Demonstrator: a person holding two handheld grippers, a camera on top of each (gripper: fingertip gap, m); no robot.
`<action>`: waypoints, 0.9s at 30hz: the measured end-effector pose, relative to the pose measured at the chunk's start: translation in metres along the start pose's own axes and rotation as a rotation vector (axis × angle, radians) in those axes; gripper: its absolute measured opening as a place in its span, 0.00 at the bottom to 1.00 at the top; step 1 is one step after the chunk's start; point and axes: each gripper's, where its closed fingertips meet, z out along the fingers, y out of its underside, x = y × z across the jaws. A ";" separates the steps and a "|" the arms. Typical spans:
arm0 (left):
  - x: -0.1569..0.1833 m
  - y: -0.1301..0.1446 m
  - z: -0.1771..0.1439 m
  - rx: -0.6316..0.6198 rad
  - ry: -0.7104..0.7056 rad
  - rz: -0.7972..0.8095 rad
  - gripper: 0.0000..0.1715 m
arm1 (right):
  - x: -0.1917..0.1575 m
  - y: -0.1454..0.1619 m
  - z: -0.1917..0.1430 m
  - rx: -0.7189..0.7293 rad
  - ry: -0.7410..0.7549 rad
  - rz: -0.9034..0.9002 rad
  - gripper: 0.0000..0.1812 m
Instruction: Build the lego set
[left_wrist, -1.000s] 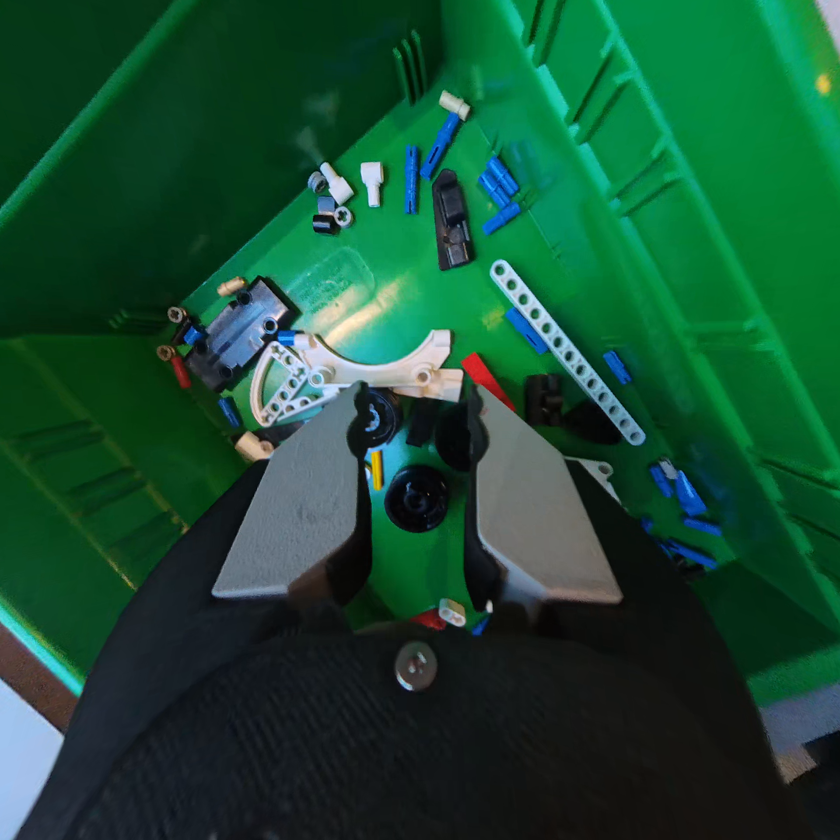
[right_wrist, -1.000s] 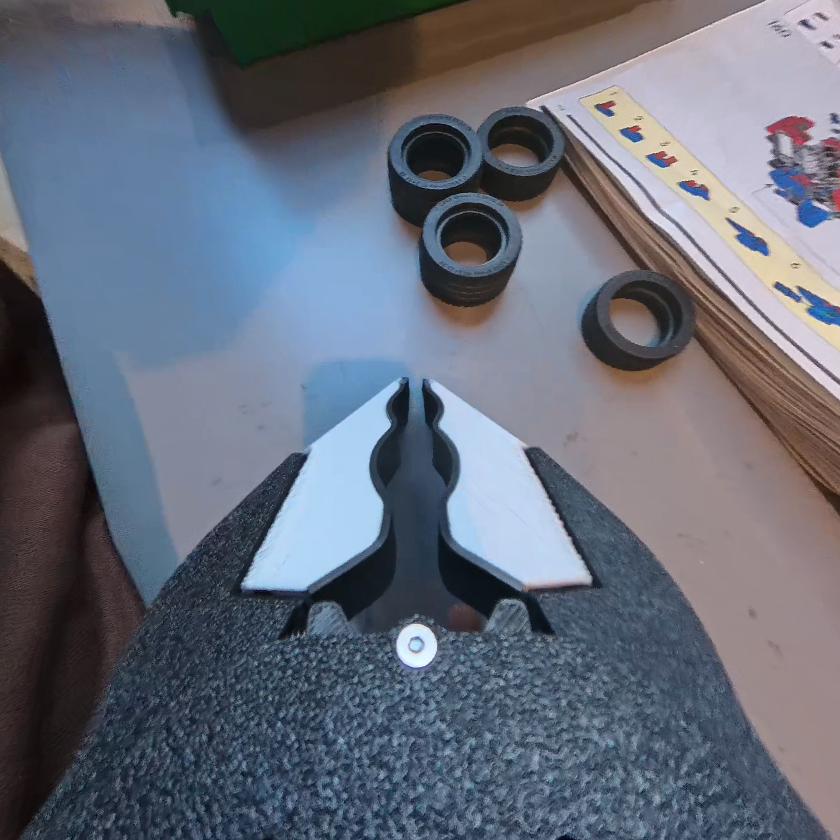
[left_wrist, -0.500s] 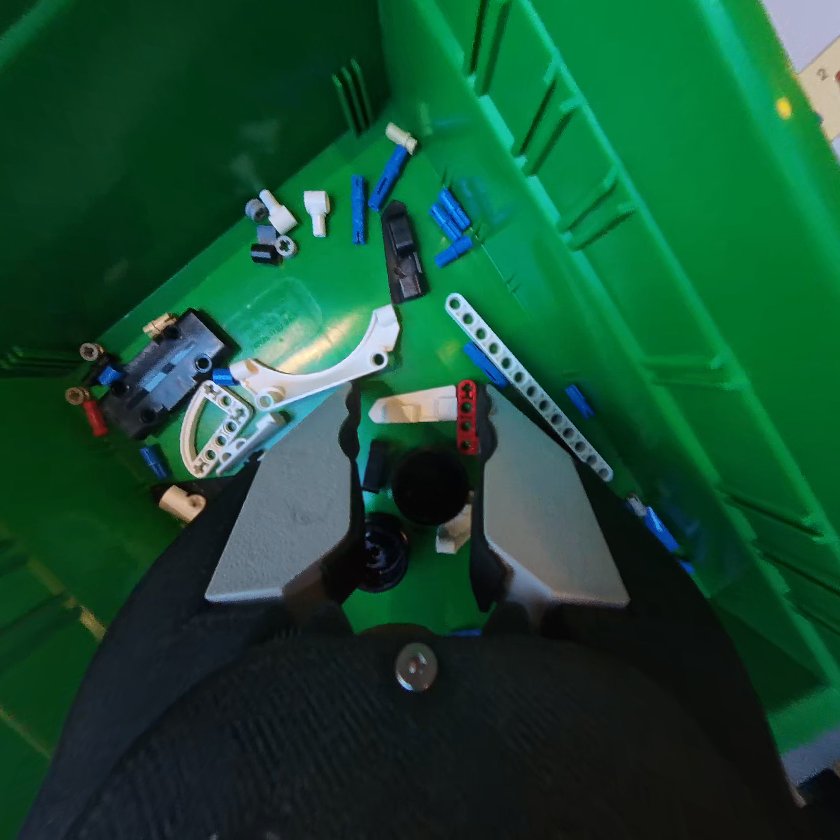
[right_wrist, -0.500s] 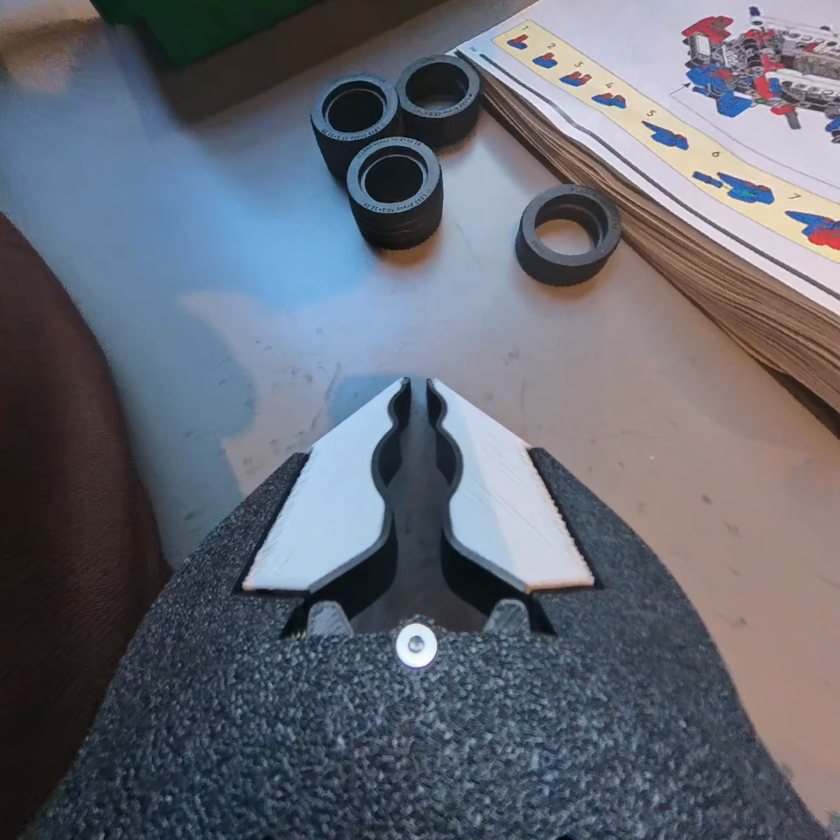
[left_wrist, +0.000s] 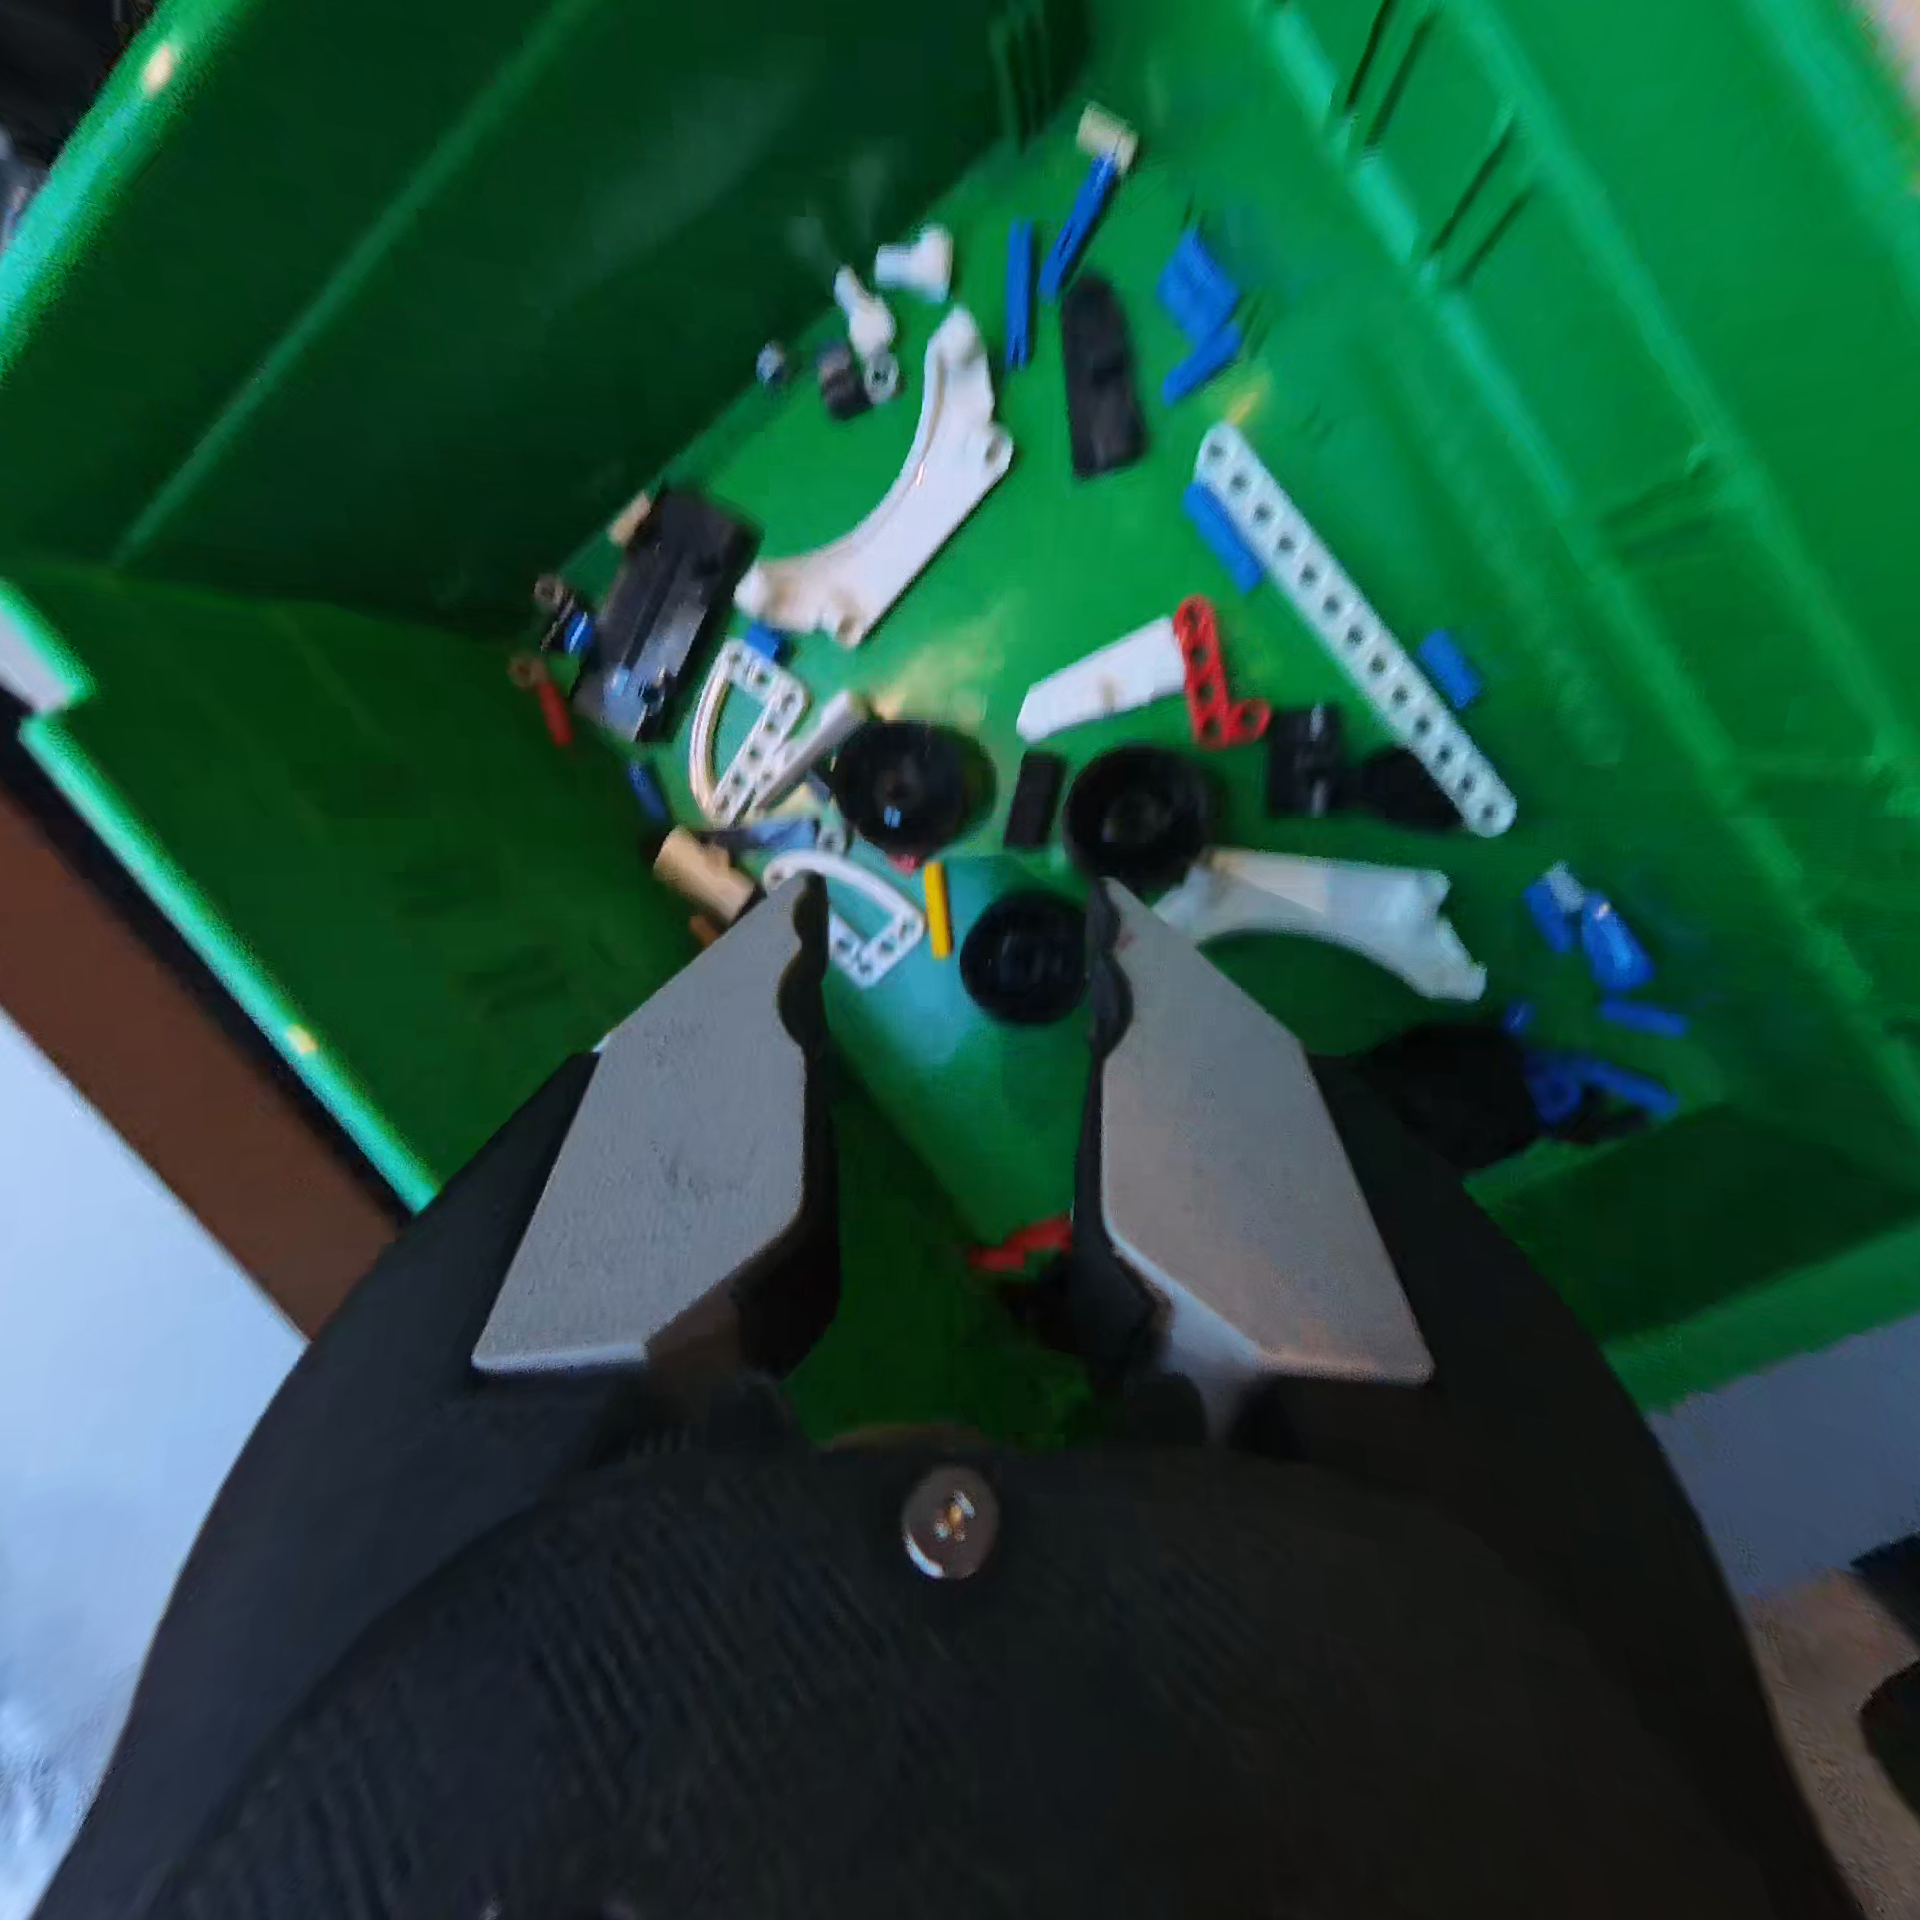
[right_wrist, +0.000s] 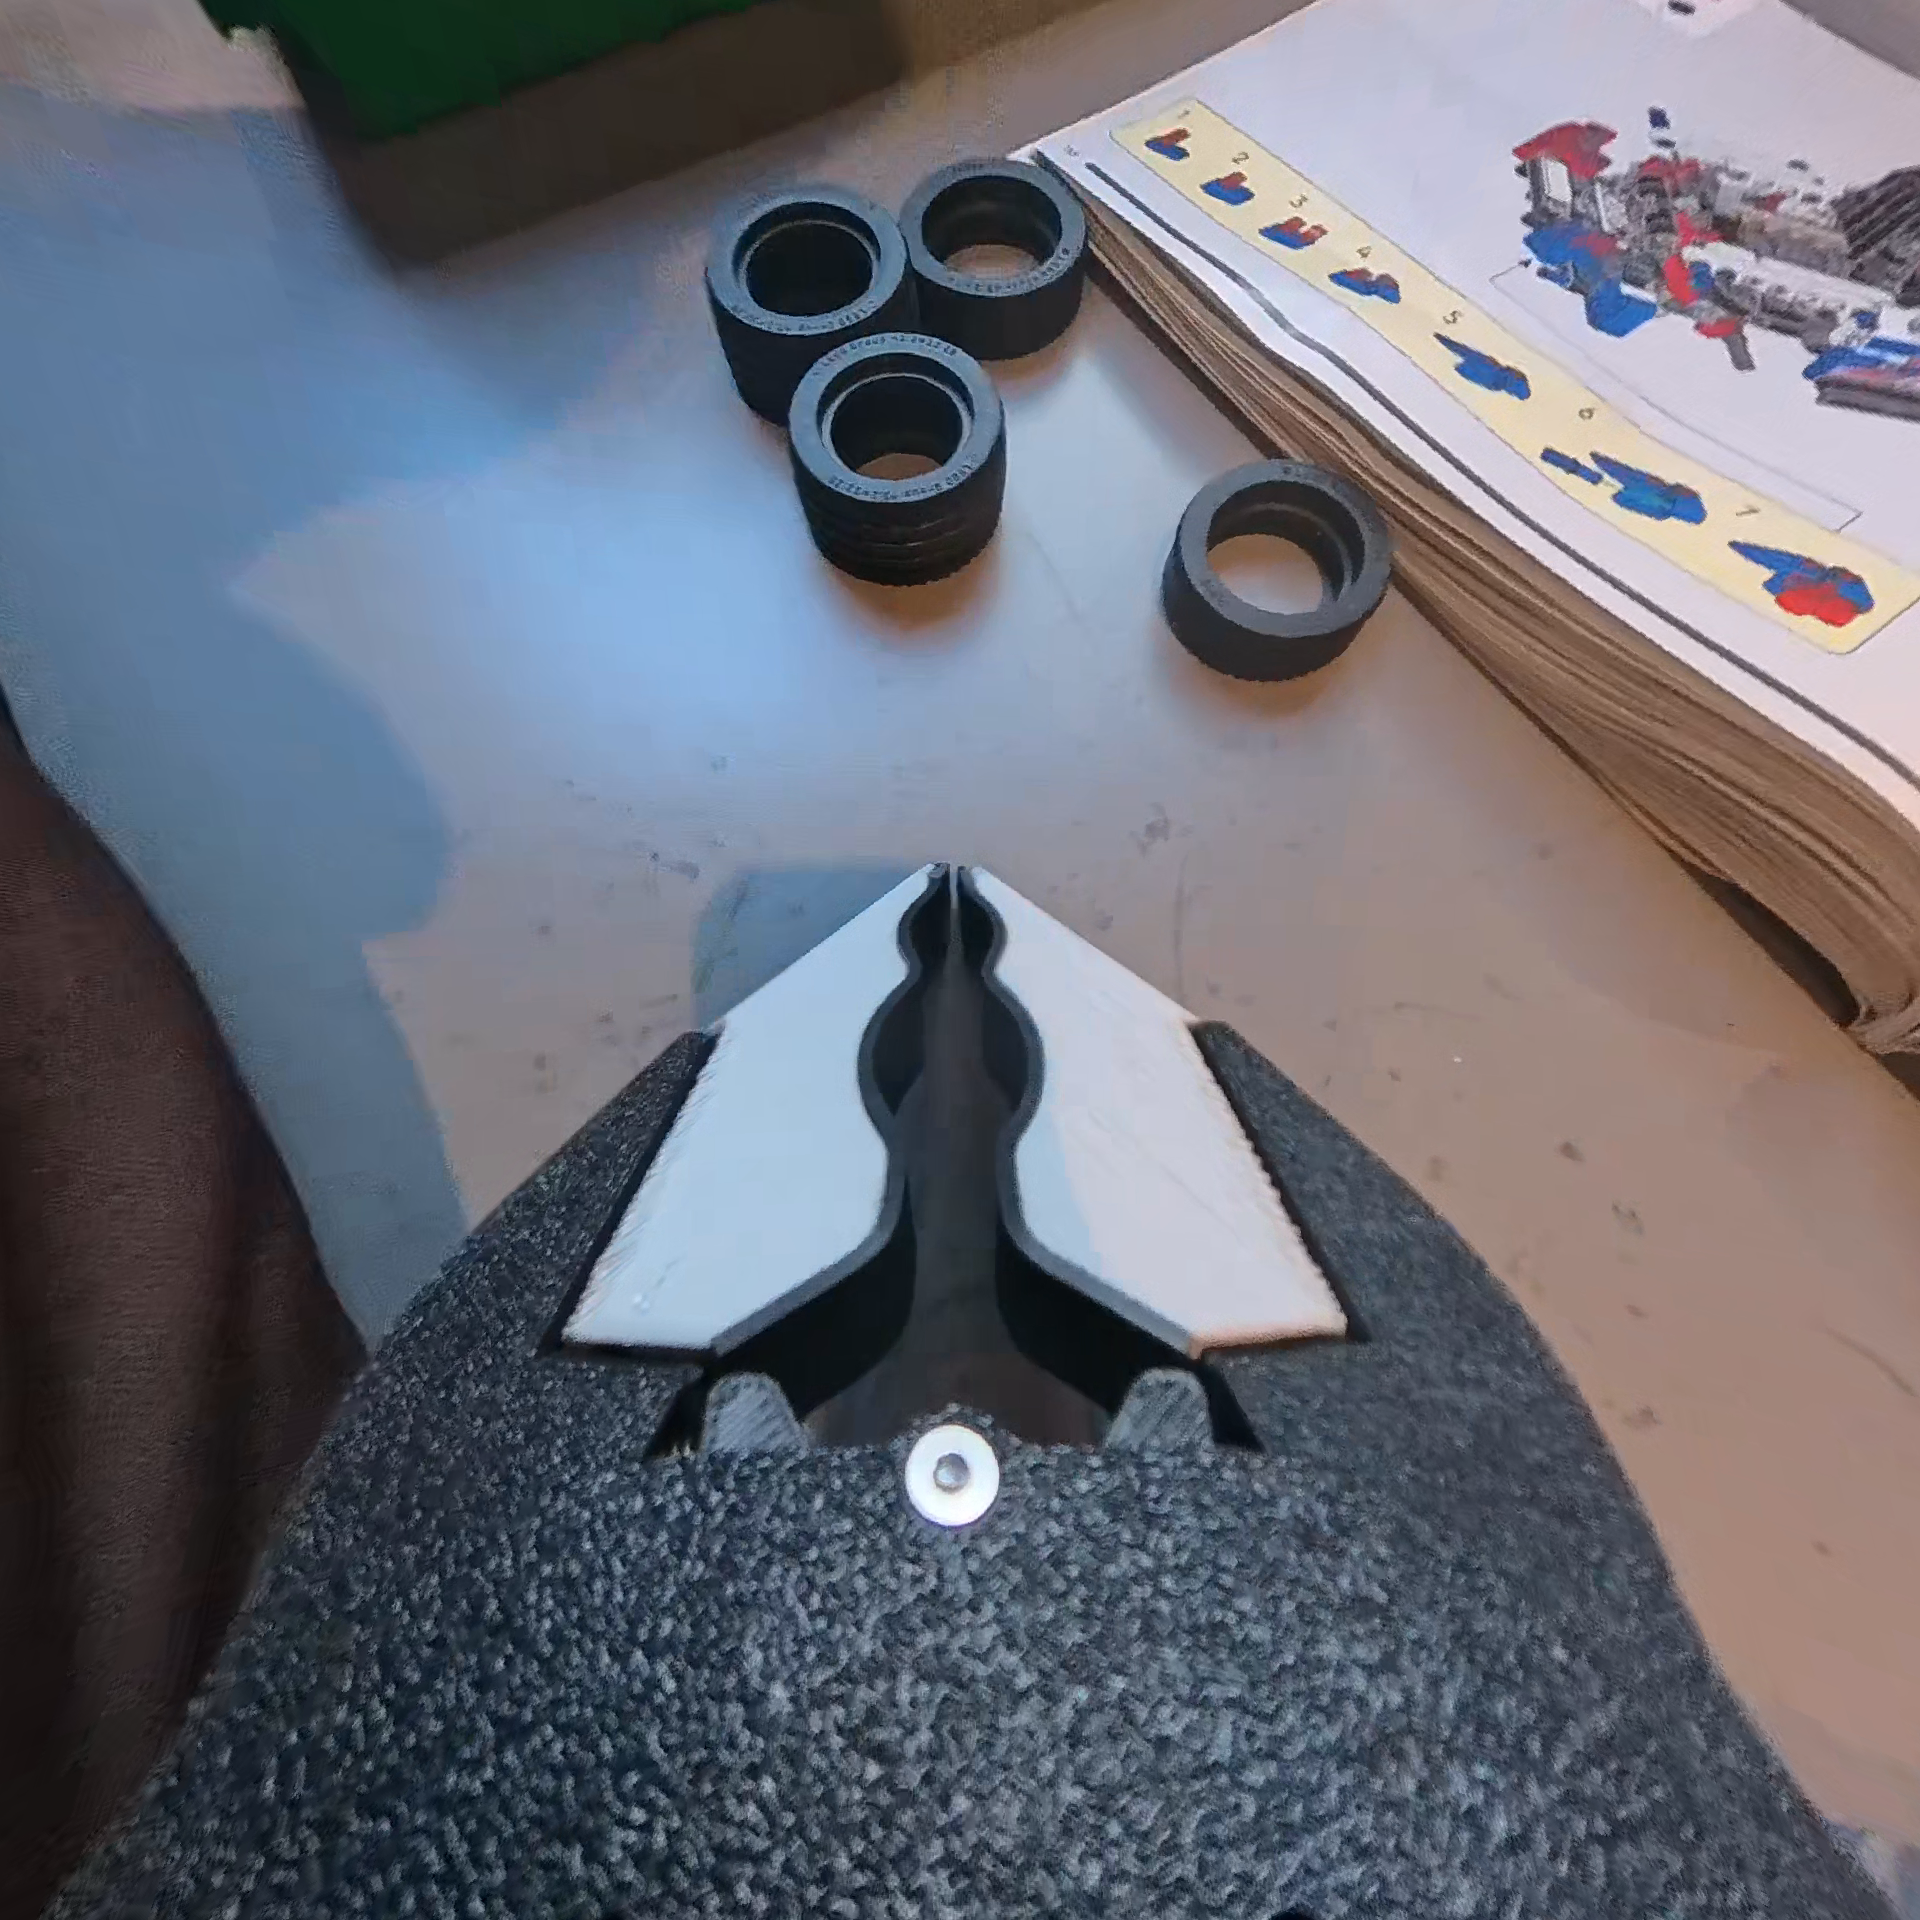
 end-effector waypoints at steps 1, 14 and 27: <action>-0.001 0.007 -0.004 -0.006 -0.013 0.002 0.28 | 0.000 0.001 0.001 -0.008 0.007 -0.007 0.00; 0.025 0.001 -0.011 0.219 0.028 -0.069 0.26 | 0.013 0.002 0.000 -0.011 0.088 0.051 0.12; 0.075 0.002 0.043 -0.109 0.249 0.302 0.67 | 0.006 0.000 0.000 -0.002 -0.009 0.081 0.06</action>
